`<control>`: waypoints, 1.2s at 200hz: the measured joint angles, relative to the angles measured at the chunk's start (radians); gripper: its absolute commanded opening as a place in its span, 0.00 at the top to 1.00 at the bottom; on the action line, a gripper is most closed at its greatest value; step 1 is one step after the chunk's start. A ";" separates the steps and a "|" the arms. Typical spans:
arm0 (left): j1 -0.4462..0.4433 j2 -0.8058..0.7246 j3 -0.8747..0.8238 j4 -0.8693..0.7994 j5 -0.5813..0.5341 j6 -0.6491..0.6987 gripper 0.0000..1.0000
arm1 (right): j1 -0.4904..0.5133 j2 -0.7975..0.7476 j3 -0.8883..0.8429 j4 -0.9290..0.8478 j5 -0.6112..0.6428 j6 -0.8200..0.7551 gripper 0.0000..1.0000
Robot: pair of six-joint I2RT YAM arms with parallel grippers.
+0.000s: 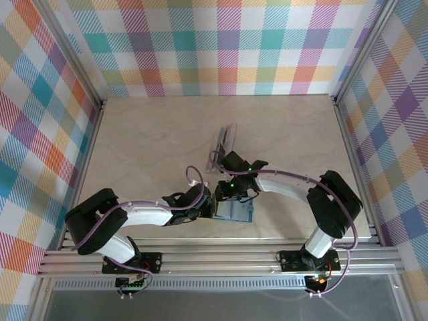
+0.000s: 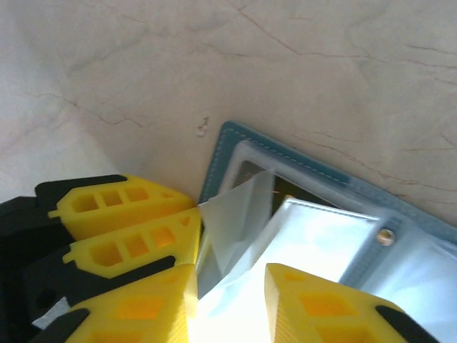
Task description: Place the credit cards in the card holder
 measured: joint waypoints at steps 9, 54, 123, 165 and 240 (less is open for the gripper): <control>0.000 0.000 0.000 0.001 0.000 0.000 0.84 | 0.000 0.000 -0.008 0.009 -0.011 0.004 0.61; 0.000 -0.005 0.002 0.002 0.001 0.000 0.84 | 0.000 -0.007 -0.063 0.060 -0.088 0.010 0.52; 0.000 -0.062 -0.011 -0.045 0.019 0.000 0.78 | 0.000 -0.045 -0.075 0.067 -0.111 -0.005 0.46; 0.002 -0.125 -0.033 -0.097 0.019 0.000 0.76 | 0.002 -0.119 -0.083 0.064 -0.077 -0.005 0.47; 0.010 -0.144 -0.034 -0.113 0.026 0.001 0.76 | 0.002 -0.133 -0.090 0.001 0.049 -0.007 0.87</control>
